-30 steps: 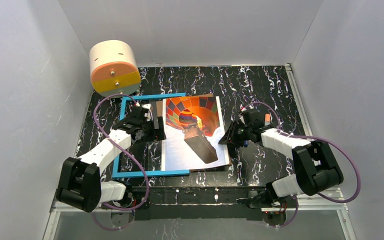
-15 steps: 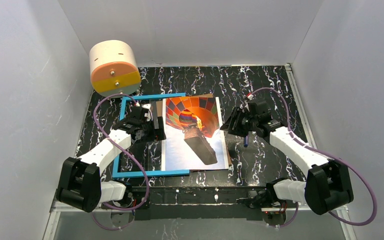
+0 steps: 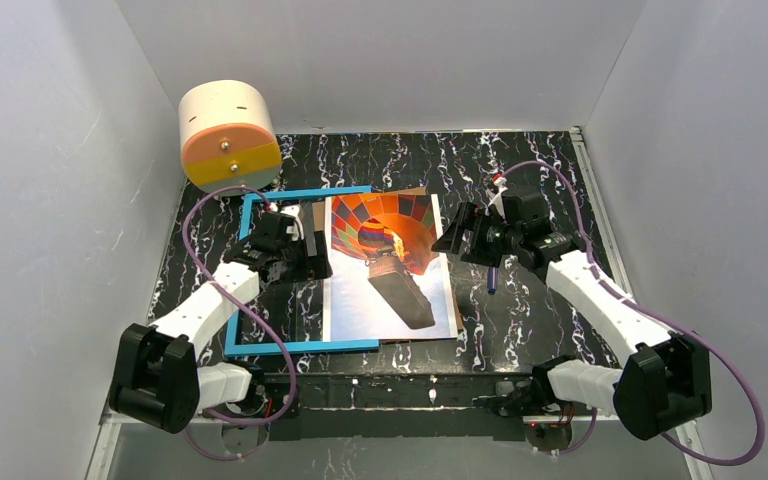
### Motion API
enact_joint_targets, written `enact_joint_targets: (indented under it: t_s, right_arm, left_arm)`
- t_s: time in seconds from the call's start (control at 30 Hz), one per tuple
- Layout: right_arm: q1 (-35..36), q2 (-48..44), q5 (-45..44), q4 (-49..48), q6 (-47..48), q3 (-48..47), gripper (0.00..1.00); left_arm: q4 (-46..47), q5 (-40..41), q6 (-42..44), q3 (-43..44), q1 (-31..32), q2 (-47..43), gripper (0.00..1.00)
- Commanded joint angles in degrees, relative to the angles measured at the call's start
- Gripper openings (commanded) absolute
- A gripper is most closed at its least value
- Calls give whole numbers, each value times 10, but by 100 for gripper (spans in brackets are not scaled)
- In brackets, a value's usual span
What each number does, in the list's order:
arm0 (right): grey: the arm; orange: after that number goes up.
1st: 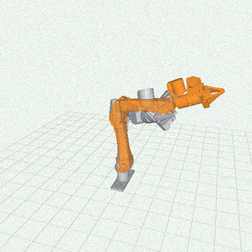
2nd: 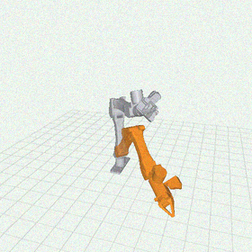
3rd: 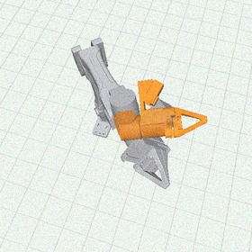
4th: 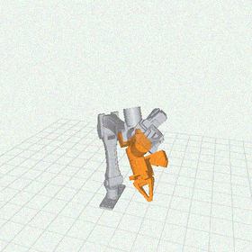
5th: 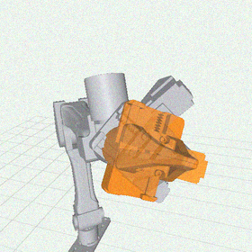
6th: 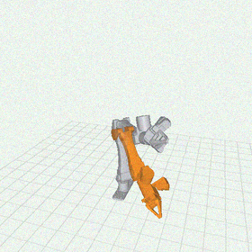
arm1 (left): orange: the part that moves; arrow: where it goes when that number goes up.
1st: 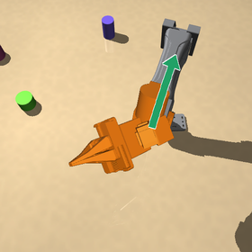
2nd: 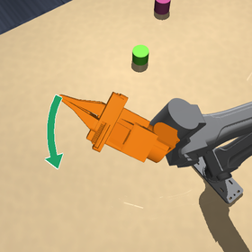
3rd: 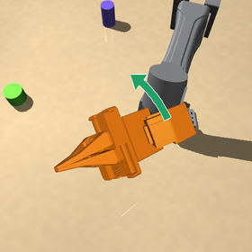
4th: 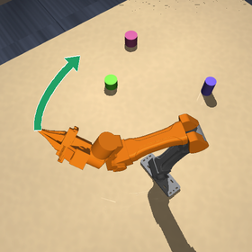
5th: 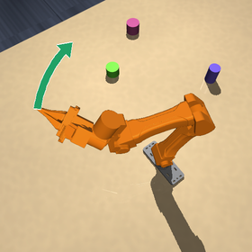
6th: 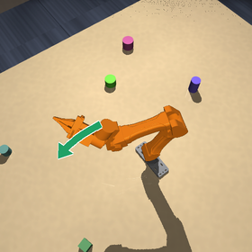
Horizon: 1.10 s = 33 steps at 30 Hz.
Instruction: Take the photo out of the frame
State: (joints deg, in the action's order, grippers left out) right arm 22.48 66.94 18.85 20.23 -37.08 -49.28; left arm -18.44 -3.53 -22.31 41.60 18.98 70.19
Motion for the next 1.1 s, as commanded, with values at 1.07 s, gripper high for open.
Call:
enact_joint_targets:
  t_s: [1.07]
  right_arm:
    - [6,34,-68,57,61,-85,99]
  left_arm:
    - [-69,57,-60,71,31,-77,98]
